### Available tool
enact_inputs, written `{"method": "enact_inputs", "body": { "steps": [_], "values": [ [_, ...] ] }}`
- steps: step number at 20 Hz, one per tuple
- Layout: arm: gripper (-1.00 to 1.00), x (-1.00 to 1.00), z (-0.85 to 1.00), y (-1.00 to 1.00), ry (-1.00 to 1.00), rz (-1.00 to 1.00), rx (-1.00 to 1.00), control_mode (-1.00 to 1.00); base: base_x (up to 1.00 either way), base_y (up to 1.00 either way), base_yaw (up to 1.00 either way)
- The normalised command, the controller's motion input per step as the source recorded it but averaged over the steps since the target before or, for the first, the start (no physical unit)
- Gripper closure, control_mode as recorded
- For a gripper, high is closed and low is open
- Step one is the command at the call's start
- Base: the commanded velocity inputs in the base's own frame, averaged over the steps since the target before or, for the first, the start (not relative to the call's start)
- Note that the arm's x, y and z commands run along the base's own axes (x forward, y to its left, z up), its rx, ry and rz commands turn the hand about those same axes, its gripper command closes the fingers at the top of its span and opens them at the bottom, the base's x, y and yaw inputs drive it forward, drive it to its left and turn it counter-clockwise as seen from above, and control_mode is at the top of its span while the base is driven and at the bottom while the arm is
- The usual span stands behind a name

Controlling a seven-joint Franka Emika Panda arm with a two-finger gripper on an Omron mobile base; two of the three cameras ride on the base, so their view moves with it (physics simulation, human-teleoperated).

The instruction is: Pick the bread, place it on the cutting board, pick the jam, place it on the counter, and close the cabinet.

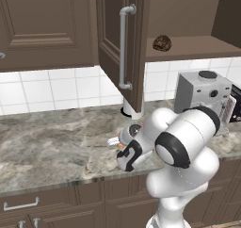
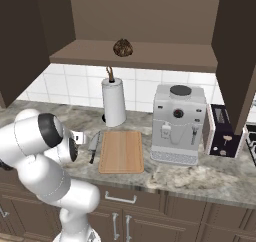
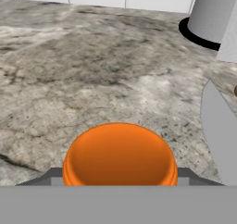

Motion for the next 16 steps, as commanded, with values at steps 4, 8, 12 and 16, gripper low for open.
{"method": "enact_inputs", "body": {
  "steps": [4,8,12,16],
  "values": [
    [1.00,0.00,-0.21,0.05,0.00,0.00,0.00,-1.00,0.00,0.00,0.00],
    [1.00,0.00,-0.19,0.05,0.00,0.00,0.00,-1.00,0.00,0.00,0.00],
    [1.00,0.00,-0.01,0.00,0.00,0.00,0.00,-1.00,0.00,0.00,0.00],
    [-1.00,0.00,0.00,0.00,0.00,0.00,0.00,-1.00,0.00,0.00,0.00]
  ]
}}
